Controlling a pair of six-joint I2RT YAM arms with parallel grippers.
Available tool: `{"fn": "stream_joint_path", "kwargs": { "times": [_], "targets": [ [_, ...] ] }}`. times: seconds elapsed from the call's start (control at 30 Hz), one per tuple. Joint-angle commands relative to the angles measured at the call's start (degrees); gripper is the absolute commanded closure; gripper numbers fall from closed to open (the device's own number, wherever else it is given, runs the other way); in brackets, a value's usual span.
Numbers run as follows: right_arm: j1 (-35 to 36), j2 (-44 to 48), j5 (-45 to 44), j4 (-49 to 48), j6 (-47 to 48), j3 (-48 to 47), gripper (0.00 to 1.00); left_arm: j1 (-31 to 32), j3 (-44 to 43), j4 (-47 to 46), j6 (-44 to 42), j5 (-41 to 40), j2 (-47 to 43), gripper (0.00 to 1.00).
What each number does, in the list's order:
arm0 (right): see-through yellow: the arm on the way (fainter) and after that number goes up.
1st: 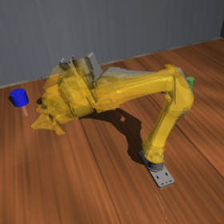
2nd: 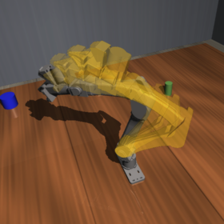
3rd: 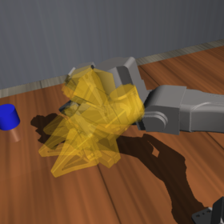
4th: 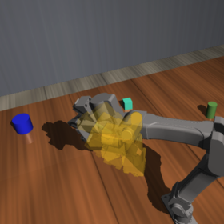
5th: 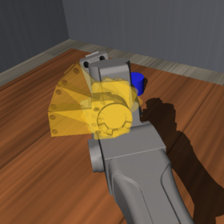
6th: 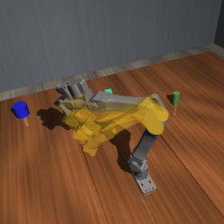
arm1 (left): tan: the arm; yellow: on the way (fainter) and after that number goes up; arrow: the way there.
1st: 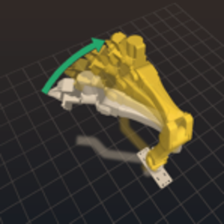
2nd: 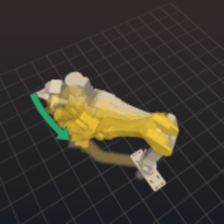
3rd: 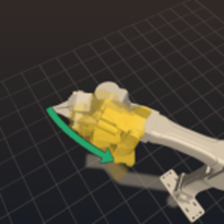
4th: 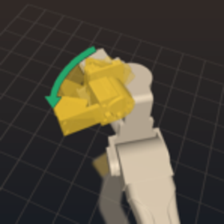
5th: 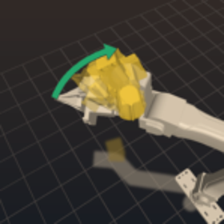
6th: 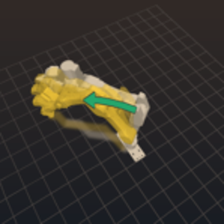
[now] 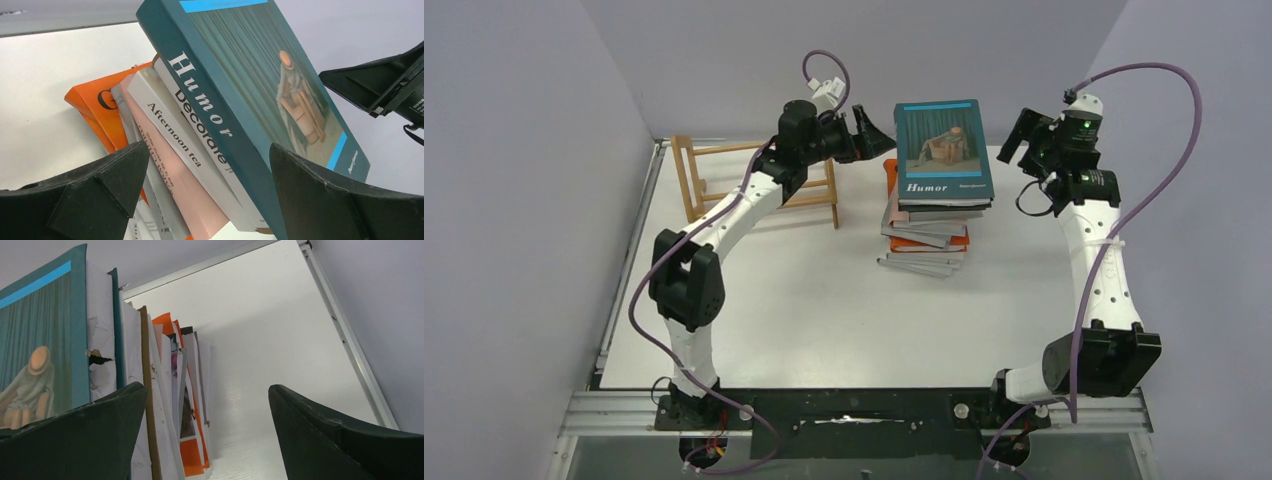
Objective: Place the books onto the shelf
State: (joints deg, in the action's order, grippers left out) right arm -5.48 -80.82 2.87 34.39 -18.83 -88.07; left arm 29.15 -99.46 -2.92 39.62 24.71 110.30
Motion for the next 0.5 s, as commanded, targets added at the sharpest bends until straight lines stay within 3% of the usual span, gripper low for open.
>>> {"fn": "stream_joint_path", "kwargs": {
  "times": [0.0,0.47],
  "targets": [
    [1.33,-0.64,1.12,-1.62,0.18,-2.02,0.02,-0.3,-5.29,-1.71,1.74,1.92,1.34,0.07],
    [4.6,-2.52,1.43,-1.97,0.59,-2.52,0.02,-0.32,-6.57,-7.81,6.84,8.34,5.02,0.07]
  ]
}}
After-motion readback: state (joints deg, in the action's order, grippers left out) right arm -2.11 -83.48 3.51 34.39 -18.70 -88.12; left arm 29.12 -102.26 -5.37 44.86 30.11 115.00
